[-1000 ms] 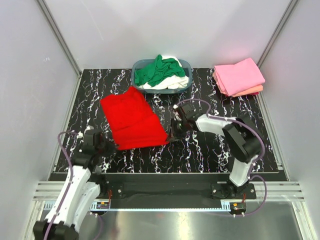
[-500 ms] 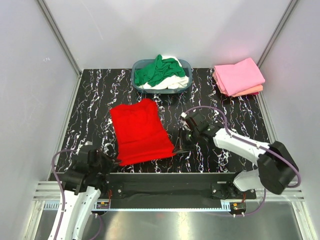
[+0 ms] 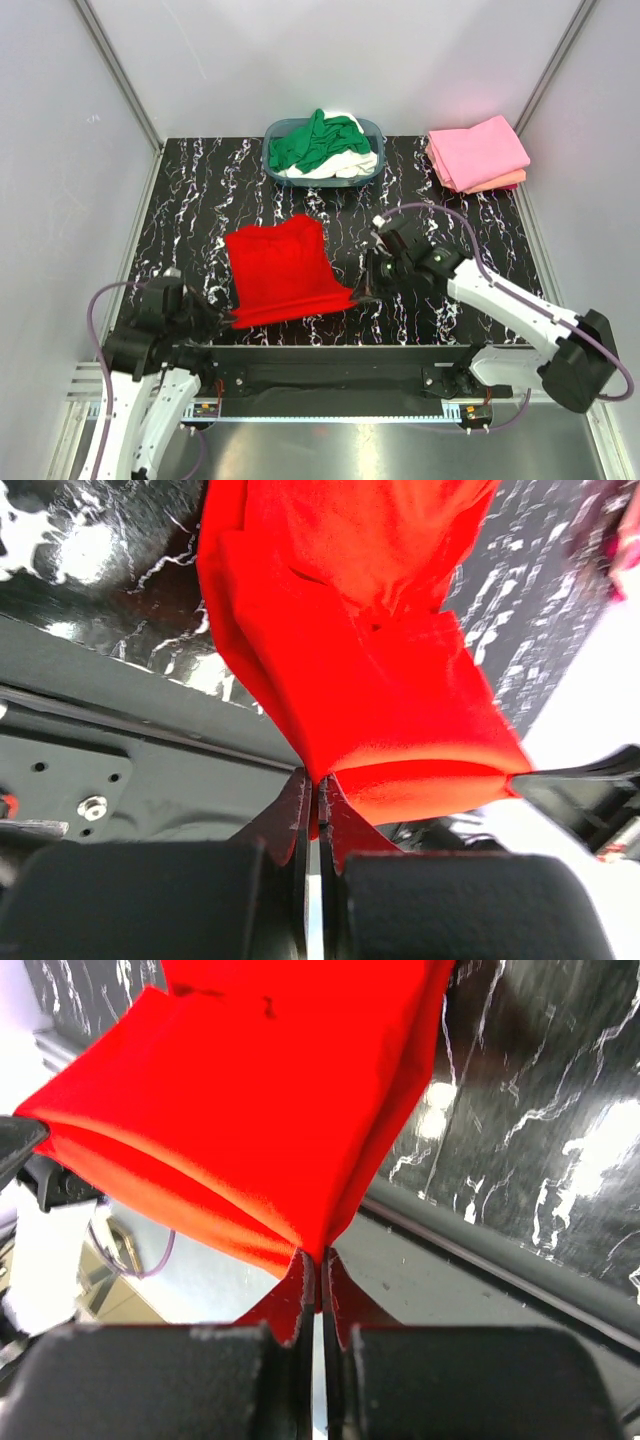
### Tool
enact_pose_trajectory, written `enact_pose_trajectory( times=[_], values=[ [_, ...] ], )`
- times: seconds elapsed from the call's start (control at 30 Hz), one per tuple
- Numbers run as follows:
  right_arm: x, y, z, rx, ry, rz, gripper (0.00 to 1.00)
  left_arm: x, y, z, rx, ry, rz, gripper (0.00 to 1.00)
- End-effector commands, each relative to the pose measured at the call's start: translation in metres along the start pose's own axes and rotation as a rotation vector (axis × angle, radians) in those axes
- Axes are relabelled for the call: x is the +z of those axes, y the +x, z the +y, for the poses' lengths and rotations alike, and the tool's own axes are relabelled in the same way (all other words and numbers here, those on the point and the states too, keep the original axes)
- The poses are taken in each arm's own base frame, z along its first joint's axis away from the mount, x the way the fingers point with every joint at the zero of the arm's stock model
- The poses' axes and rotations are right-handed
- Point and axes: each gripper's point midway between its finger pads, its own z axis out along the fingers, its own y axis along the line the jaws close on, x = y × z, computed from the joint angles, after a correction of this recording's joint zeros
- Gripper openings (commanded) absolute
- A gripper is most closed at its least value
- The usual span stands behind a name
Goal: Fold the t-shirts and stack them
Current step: Fold the tshirt
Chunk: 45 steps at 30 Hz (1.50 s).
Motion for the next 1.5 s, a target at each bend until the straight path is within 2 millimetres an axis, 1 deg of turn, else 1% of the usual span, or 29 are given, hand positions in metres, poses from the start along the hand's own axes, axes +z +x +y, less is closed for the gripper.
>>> enact_pose_trajectory(
  times=[0.0,0.03,0.13,0.23,0.4,0.43,0.5,0.53,0.57,0.73,0.77,0.83,0.9,0.93,1.0,1.03,1.07,1.1,1.13,1.17,1.2,1.23,1.27,1.3,1.33,1.37,1.4,1.43,1.47],
  values=[
    [0.002,-0.023,-0.009,-0.034,0.125,-0.044,0.00,-0.003,-0.024,-0.014,0.151,-0.030,-0.059,0.00],
    [0.000,-0.036,0.000,-0.051,0.122,-0.069,0.00,-0.004,-0.031,-0.022,0.163,-0.023,-0.076,0.00],
    [0.011,-0.051,-0.001,-0.073,0.164,-0.059,0.00,0.003,-0.042,-0.035,0.183,-0.026,-0.081,0.00],
    [0.013,-0.082,0.009,-0.081,0.161,-0.086,0.00,0.011,-0.051,-0.047,0.195,-0.029,-0.079,0.00],
    [0.023,-0.116,0.008,-0.097,0.176,-0.071,0.00,0.022,-0.068,-0.063,0.226,-0.056,-0.081,0.00],
    [0.019,-0.126,0.015,-0.104,0.169,-0.082,0.00,0.027,-0.072,-0.065,0.226,-0.073,-0.076,0.00],
    [0.028,-0.136,0.012,-0.115,0.181,-0.064,0.00,0.030,-0.077,-0.075,0.239,-0.063,-0.077,0.00],
    [0.024,-0.146,0.017,-0.116,0.173,-0.078,0.00,0.036,-0.081,-0.074,0.233,-0.085,-0.067,0.00],
    [0.032,-0.150,0.012,-0.117,0.185,-0.055,0.00,0.038,-0.083,-0.076,0.234,-0.084,-0.065,0.00],
    [0.043,-0.177,0.022,-0.130,0.162,-0.049,0.00,0.051,-0.107,-0.079,0.206,-0.089,-0.059,0.00],
    [0.052,-0.178,0.017,-0.126,0.177,-0.023,0.00,0.056,-0.111,-0.077,0.199,-0.104,-0.050,0.00],
    [0.053,-0.191,0.022,-0.129,0.167,-0.034,0.00,0.059,-0.122,-0.077,0.196,-0.105,-0.058,0.00],
    [0.064,-0.196,0.017,-0.116,0.177,-0.013,0.00,0.067,-0.127,-0.075,0.205,-0.120,-0.037,0.00],
    [0.063,-0.207,0.024,-0.122,0.167,-0.033,0.00,0.069,-0.136,-0.074,0.190,-0.123,-0.048,0.00],
    [0.074,-0.214,0.018,-0.105,0.179,-0.013,0.00,0.078,-0.149,-0.074,0.192,-0.143,-0.043,0.00],
    [0.069,-0.226,0.026,-0.111,0.165,-0.038,0.00,0.087,-0.155,-0.072,0.180,-0.158,-0.022,0.00],
    [0.083,-0.229,0.017,-0.098,0.183,-0.016,0.00,0.092,-0.160,-0.071,0.178,-0.168,-0.015,0.00],
    [0.086,-0.236,0.016,-0.091,0.187,-0.019,0.00,0.093,-0.170,-0.077,0.194,-0.164,-0.027,0.00],
    [0.081,-0.251,0.022,-0.095,0.188,-0.054,0.00,0.104,-0.176,-0.073,0.180,-0.180,0.004,0.00],
    [0.096,-0.256,0.010,-0.075,0.210,-0.039,0.00,0.109,-0.183,-0.072,0.176,-0.191,0.008,0.00],
    [0.102,-0.262,0.011,-0.063,0.201,-0.041,0.00,0.111,-0.195,-0.080,0.184,-0.184,-0.006,0.00],
    [0.097,-0.280,0.024,-0.078,0.174,-0.092,0.00,0.126,-0.201,-0.076,0.168,-0.197,0.027,0.00],
    [0.117,-0.287,0.008,-0.035,0.192,-0.076,0.03,0.133,-0.210,-0.078,0.172,-0.203,0.024,0.00],
    [0.120,-0.296,0.008,-0.019,0.184,-0.093,0.14,0.137,-0.227,-0.085,0.176,-0.216,-0.006,0.00],
    [0.125,-0.319,0.010,-0.016,0.145,-0.148,0.39,0.158,-0.234,-0.072,0.144,-0.264,0.039,0.06],
    [0.129,-0.327,0.013,0.001,0.111,-0.163,0.66,0.168,-0.239,-0.072,0.146,-0.260,0.058,0.24],
    [0.129,-0.334,0.016,0.014,0.073,-0.173,0.99,0.179,-0.243,-0.074,0.145,-0.239,0.083,0.42],
    [0.133,-0.344,0.019,0.003,0.026,-0.199,1.00,0.193,-0.253,-0.077,0.129,-0.218,0.125,0.55],
    [0.126,-0.348,0.029,-0.029,-0.011,-0.214,1.00,0.197,-0.254,-0.073,0.127,-0.239,0.142,0.62]
  ],
)
